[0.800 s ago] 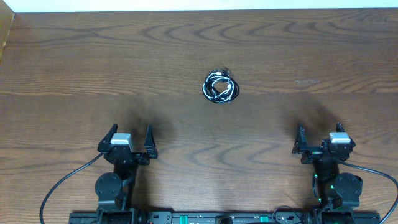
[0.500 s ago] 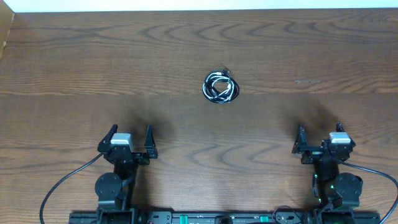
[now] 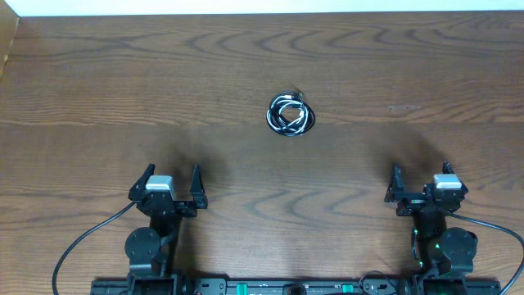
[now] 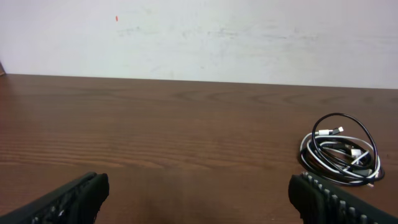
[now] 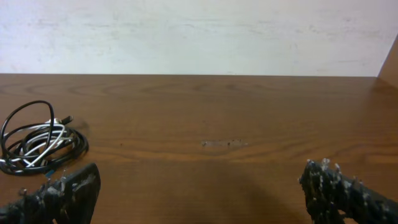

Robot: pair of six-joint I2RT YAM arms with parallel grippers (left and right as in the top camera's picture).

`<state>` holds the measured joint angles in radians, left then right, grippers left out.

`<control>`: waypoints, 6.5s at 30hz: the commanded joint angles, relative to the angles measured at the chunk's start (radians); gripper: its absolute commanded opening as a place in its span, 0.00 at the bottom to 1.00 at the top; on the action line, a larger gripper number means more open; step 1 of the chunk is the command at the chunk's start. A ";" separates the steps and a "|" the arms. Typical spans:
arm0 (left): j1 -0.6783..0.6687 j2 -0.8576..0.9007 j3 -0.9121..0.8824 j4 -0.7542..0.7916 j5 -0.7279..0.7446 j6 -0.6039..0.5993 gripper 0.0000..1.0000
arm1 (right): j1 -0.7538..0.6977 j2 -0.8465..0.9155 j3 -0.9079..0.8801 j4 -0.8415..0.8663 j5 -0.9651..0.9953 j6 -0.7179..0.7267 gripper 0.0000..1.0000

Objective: Untangle cables

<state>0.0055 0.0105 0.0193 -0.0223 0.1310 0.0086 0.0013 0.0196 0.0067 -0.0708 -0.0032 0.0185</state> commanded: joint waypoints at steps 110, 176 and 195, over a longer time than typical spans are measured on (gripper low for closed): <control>0.000 1.588 1.488 -1.330 0.557 -0.093 0.98 | 0.428 2.034 1.549 -0.531 -0.180 -0.002 0.34; -0.066 1.588 1.488 -1.213 0.654 -0.446 0.98 | 0.497 1.486 1.625 -0.435 -0.726 0.546 0.01; -0.097 1.588 1.488 -1.188 0.451 -0.518 0.98 | 0.480 1.486 1.625 -0.360 -0.707 0.523 0.08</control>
<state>-0.0872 1.5967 1.5131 -1.2015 0.7094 -0.5014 0.4961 1.5143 1.6226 -0.3897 -0.7734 0.5804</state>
